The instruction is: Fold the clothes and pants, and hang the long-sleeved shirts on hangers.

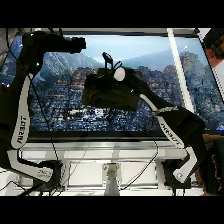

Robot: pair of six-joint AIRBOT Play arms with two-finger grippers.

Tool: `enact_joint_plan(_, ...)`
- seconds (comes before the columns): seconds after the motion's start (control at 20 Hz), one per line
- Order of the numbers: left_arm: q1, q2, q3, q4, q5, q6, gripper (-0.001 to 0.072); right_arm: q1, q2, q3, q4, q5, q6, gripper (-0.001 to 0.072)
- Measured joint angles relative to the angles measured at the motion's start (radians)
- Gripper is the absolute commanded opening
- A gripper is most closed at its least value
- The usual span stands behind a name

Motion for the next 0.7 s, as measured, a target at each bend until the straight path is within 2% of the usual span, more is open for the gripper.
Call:
enact_joint_plan(0.1,0.000,0.000,0.000,-0.003,0.010,0.000,0.0009,0.007,-0.014,0.035,0.004,-0.002,0.011,0.0606)
enact_joint_plan(0.2,-0.001,0.000,0.000,-0.003,0.013,0.000,0.0009,-0.020,-0.020,0.099,0.000,0.074,0.013,0.0590)
enact_joint_plan(0.25,-0.001,0.000,0.000,-0.003,0.015,0.000,0.0009,-0.043,-0.023,0.137,-0.016,0.122,0.008,0.0430)
enact_joint_plan(0.3,-0.001,0.000,0.000,-0.003,0.019,0.000,0.0009,-0.074,-0.025,0.183,-0.038,0.182,-0.001,0.0146)
enact_joint_plan(0.35,-0.001,0.000,0.000,-0.003,0.019,0.000,0.0009,-0.107,-0.024,0.228,-0.054,0.240,-0.012,0.0052)
enact_joint_plan(0.6,-0.001,0.000,0.000,-0.019,0.031,0.000,0.0009,-0.337,0.042,0.304,-0.113,0.452,-0.092,0.0036)
enact_joint_plan(0.7,-0.002,0.001,0.000,-0.026,0.036,0.000,0.0009,-0.452,0.066,0.284,-0.054,0.536,-0.171,0.0036)
